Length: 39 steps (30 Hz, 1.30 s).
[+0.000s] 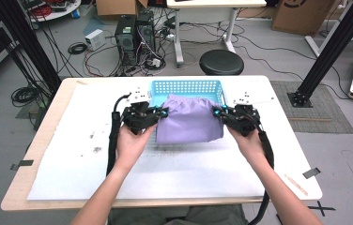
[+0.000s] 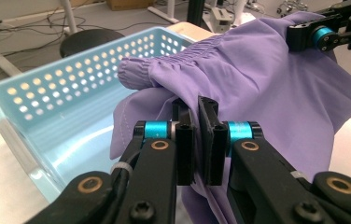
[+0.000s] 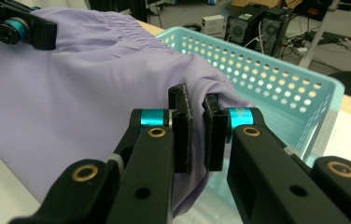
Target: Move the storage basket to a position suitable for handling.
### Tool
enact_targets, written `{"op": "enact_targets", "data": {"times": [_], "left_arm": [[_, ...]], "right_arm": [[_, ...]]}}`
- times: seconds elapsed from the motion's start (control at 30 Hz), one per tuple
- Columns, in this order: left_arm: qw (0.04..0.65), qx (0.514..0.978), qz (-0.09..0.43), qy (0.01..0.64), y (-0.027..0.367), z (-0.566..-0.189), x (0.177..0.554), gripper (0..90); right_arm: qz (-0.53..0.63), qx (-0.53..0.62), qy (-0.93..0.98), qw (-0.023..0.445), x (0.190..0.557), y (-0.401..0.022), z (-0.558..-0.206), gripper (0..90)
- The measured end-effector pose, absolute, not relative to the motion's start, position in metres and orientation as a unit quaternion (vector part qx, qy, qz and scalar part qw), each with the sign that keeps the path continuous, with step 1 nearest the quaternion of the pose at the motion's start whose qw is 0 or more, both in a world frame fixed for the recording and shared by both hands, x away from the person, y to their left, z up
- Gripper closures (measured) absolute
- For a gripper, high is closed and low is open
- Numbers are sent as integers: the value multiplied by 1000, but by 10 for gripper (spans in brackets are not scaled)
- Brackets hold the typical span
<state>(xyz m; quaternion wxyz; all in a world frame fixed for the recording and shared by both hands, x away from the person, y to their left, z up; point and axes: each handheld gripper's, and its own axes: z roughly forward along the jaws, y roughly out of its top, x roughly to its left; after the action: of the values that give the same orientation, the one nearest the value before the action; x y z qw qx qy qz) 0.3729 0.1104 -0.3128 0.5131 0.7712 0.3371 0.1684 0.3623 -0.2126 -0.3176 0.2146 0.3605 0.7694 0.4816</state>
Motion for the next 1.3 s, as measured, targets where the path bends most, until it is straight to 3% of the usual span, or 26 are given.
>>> {"op": "enact_targets", "data": {"times": [0.63,0.7,0.77,0.8,0.9,1.3], "left_arm": [[488,767,217,356,102,-325,465,856],[490,761,216,366,102,-333,475,847],[481,755,217,388,104,-342,483,678],[475,755,216,398,105,-345,485,600],[475,745,220,413,112,-352,483,476],[503,740,234,379,142,-358,422,390]], "right_arm": [[470,378,763,233,466,-202,-325,845],[463,379,764,243,476,-200,-333,769],[446,396,762,254,485,-200,-343,568],[439,409,760,250,489,-202,-346,514],[432,430,754,246,491,-212,-351,475],[456,413,743,261,441,-249,-349,409]]}}
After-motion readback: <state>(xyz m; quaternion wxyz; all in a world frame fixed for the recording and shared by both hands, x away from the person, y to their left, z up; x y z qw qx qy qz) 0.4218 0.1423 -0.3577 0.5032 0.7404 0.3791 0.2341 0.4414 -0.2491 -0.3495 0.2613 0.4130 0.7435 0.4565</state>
